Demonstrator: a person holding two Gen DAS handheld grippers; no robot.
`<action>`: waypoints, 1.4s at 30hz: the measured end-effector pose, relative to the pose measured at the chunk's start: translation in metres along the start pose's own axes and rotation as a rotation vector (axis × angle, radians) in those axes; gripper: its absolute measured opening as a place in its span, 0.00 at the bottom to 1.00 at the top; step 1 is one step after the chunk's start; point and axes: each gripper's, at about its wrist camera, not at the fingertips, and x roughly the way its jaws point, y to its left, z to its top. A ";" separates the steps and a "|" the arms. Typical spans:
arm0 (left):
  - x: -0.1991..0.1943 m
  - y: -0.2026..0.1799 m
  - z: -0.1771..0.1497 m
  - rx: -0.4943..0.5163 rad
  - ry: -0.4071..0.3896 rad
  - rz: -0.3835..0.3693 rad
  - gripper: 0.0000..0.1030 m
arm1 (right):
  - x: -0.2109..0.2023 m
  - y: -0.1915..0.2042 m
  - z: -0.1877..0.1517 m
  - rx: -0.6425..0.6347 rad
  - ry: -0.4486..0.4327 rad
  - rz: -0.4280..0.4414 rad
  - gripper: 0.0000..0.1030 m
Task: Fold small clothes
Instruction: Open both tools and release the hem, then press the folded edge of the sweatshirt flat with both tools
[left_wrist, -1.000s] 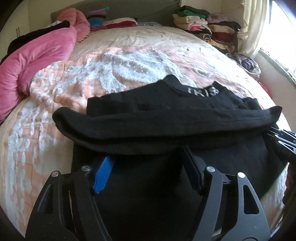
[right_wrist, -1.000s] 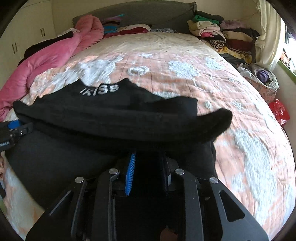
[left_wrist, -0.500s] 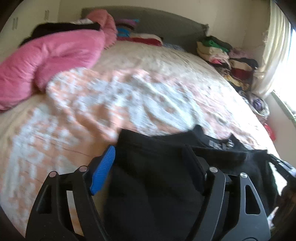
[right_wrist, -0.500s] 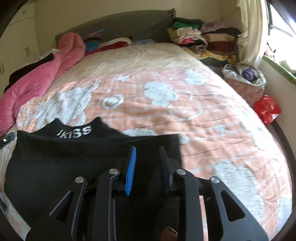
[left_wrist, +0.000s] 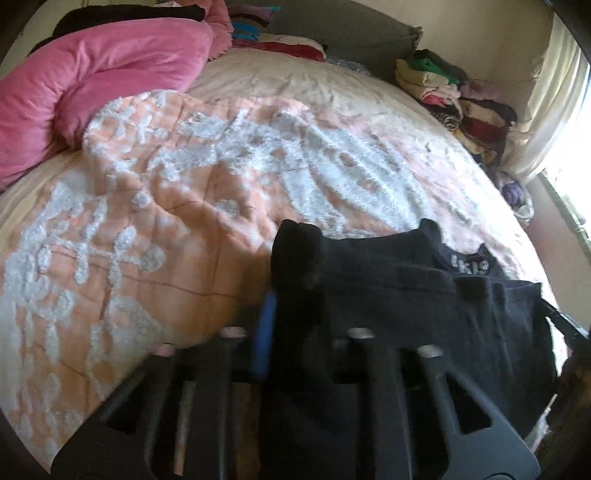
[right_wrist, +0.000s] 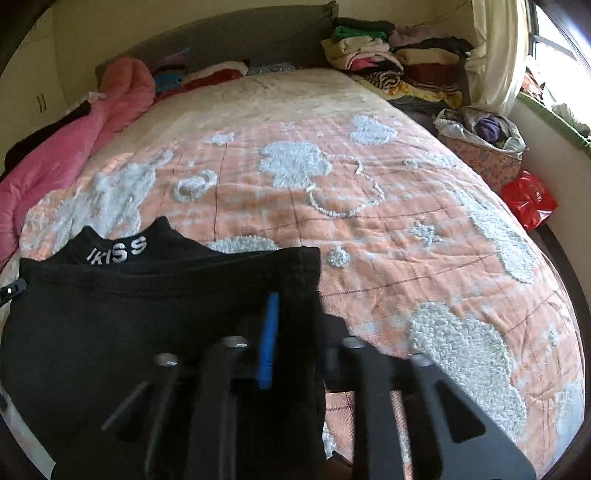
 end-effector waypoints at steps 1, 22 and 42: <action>-0.002 -0.001 0.000 0.002 -0.008 -0.012 0.05 | -0.003 0.000 0.000 0.005 -0.010 0.007 0.09; -0.010 0.003 0.013 0.015 -0.110 0.028 0.04 | -0.011 -0.021 0.006 0.144 -0.090 0.010 0.08; -0.026 0.003 0.008 0.035 -0.129 0.091 0.21 | -0.045 -0.014 -0.015 0.088 -0.118 -0.016 0.19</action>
